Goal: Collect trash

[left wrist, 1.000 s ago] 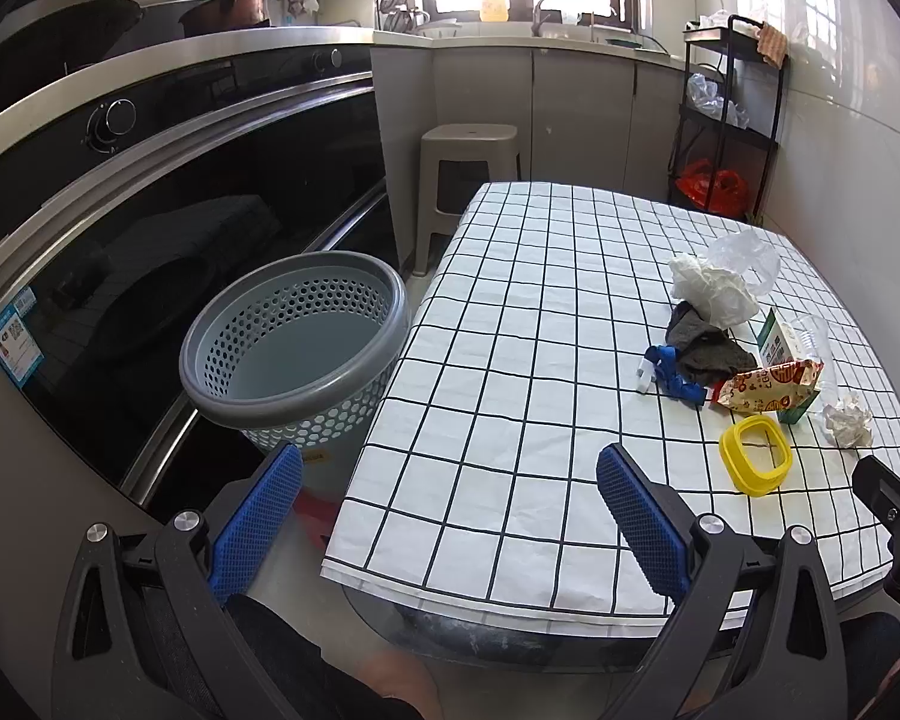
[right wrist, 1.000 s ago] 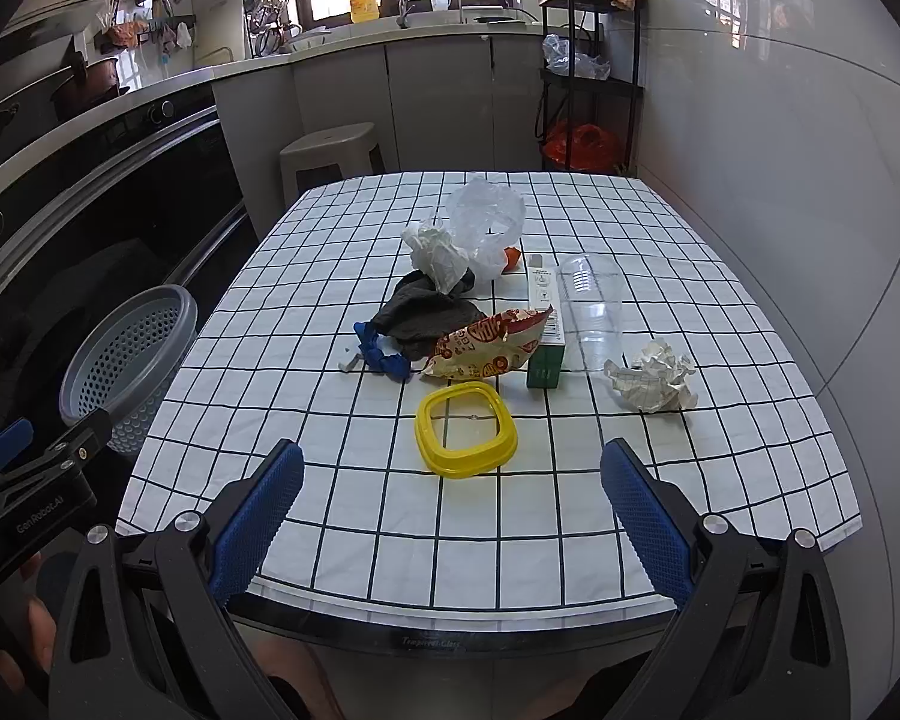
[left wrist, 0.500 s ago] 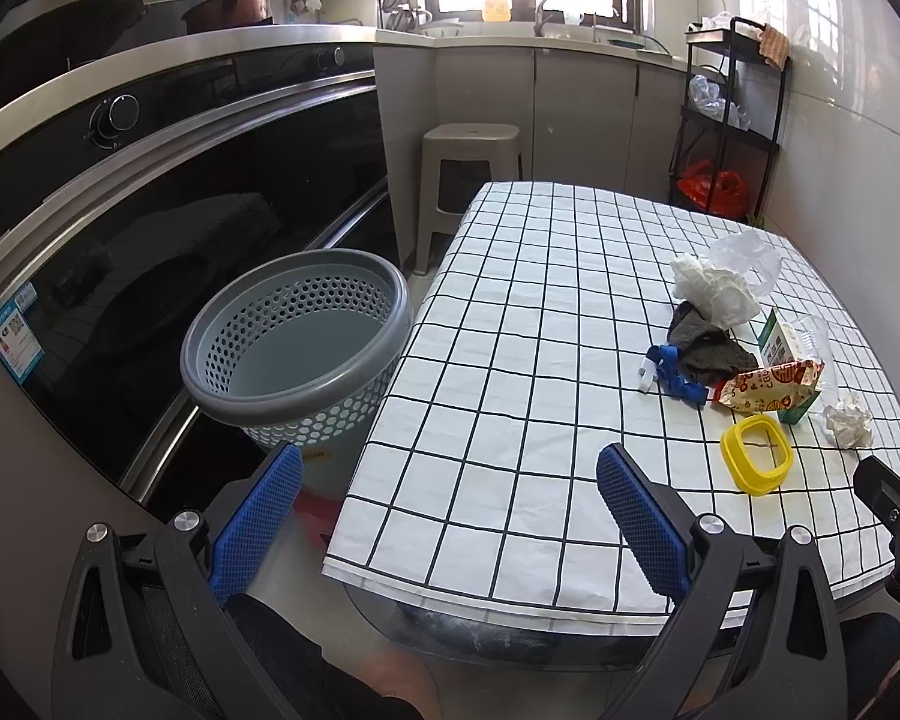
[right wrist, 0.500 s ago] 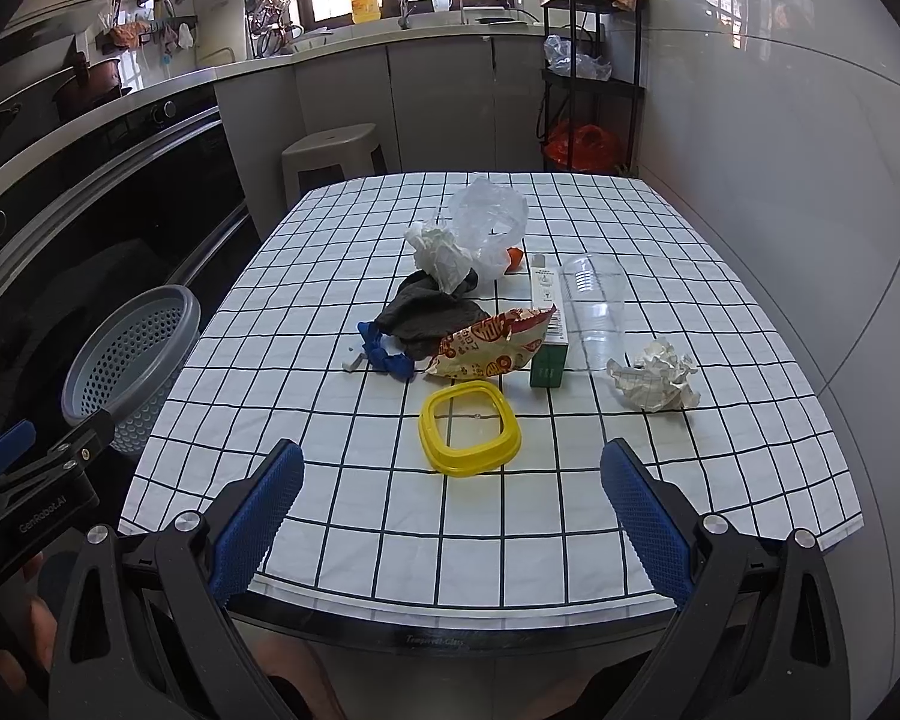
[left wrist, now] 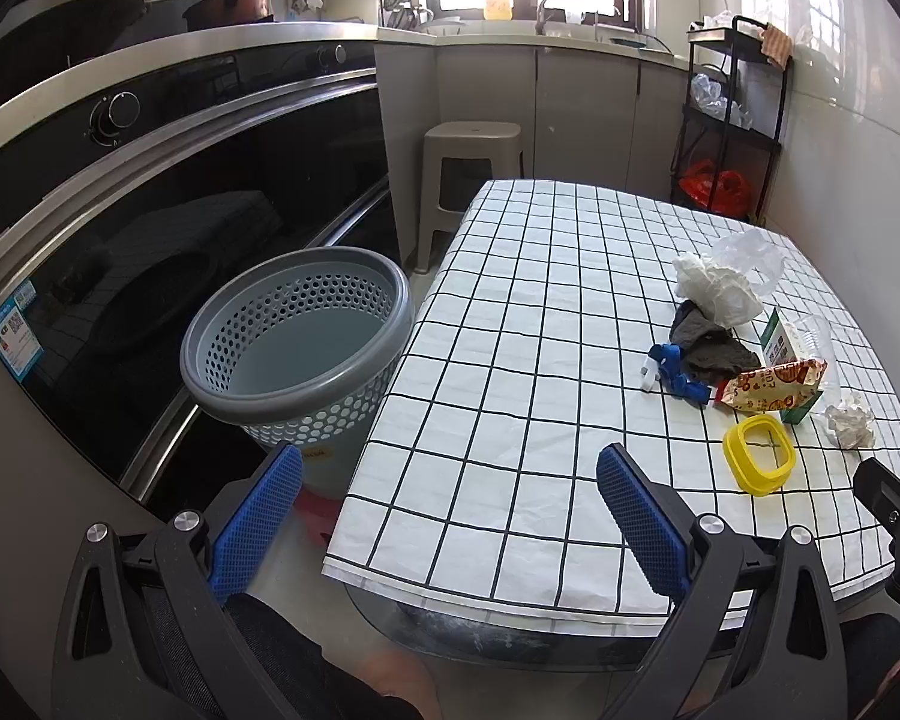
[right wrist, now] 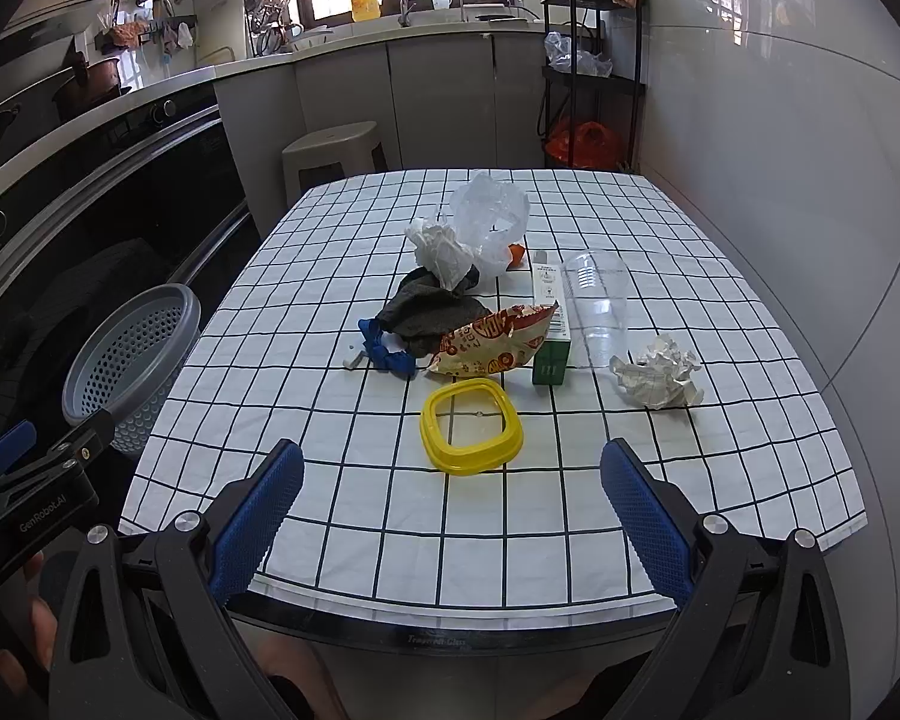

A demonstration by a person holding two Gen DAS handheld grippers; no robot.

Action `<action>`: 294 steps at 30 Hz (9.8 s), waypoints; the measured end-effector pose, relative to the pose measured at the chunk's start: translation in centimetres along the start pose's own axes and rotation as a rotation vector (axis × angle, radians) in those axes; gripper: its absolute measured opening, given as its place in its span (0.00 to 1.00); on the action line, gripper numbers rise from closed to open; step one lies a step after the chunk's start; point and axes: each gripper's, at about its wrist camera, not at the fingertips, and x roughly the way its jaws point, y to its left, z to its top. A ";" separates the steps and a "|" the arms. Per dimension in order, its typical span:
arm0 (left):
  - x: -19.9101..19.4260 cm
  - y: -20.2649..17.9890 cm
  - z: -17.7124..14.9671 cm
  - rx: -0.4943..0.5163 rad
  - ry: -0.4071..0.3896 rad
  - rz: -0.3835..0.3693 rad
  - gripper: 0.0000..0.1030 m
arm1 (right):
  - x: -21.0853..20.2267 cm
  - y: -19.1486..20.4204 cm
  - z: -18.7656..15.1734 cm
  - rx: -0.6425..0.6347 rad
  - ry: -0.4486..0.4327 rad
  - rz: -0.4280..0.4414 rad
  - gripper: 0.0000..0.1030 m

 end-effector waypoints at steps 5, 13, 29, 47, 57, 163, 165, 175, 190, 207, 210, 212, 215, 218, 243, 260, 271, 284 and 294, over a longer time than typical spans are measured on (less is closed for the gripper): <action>0.2 0.1 -0.2 -0.001 0.006 0.001 0.94 | 0.1 0.0 -0.1 0.003 0.002 0.002 0.92; 0.6 -0.1 -0.2 0.000 0.017 -0.003 0.94 | 0.7 -0.4 -0.2 0.016 0.009 0.026 0.92; 5.6 -5.0 0.0 0.036 0.098 -0.106 0.94 | 4.8 -7.0 -1.1 0.139 0.041 0.017 0.92; 9.2 -12.9 0.0 0.098 0.138 -0.236 0.94 | 10.0 -15.8 1.9 0.173 0.095 -0.099 0.92; 9.8 -15.8 -0.8 0.106 0.171 -0.240 0.94 | 14.6 -17.7 2.6 0.135 0.163 -0.088 0.92; 8.6 7.7 6.5 -0.053 -0.036 0.089 0.68 | 10.3 13.5 8.1 -0.216 0.018 0.395 0.41; 9.3 10.0 6.8 -0.071 -0.030 0.111 0.68 | 11.2 16.0 8.6 -0.235 0.029 0.423 0.41; 13.8 16.8 9.4 -0.119 -0.007 0.181 0.68 | 15.3 25.1 11.0 -0.330 0.058 0.495 0.41; 19.1 20.1 8.7 -0.158 0.107 0.145 0.68 | 21.1 30.6 11.8 -0.338 0.154 0.544 0.41; 21.0 21.4 7.7 -0.178 0.186 0.127 0.69 | 23.7 32.9 10.8 -0.358 0.219 0.558 0.42; 21.2 21.5 7.7 -0.182 0.190 0.122 0.71 | 23.2 32.8 10.7 -0.352 0.214 0.561 0.43; 21.1 21.6 7.6 -0.185 0.190 0.122 0.71 | 22.9 32.8 10.7 -0.352 0.210 0.564 0.46; 21.2 21.7 7.7 -0.192 0.192 0.117 0.70 | 23.0 32.8 10.8 -0.351 0.202 0.569 0.58; 21.2 21.8 7.7 -0.198 0.195 0.119 0.73 | 22.8 32.5 11.0 -0.337 0.188 0.572 0.70; 20.1 21.4 7.9 -0.193 0.171 0.132 0.74 | 21.3 31.4 10.9 -0.323 0.166 0.558 0.70; 16.1 18.7 8.2 -0.179 0.121 0.109 0.76 | 17.5 26.2 10.1 -0.286 0.123 0.529 0.70; 12.7 13.4 7.7 -0.133 0.058 0.061 0.81 | 13.8 18.7 8.6 -0.214 0.080 0.472 0.70; 9.4 2.9 6.4 -0.009 0.034 -0.070 0.84 | 9.3 6.8 7.2 -0.138 0.007 0.365 0.70; 8.7 -6.9 6.1 0.073 0.033 -0.197 0.84 | 6.9 -4.0 6.3 -0.026 -0.034 0.242 0.70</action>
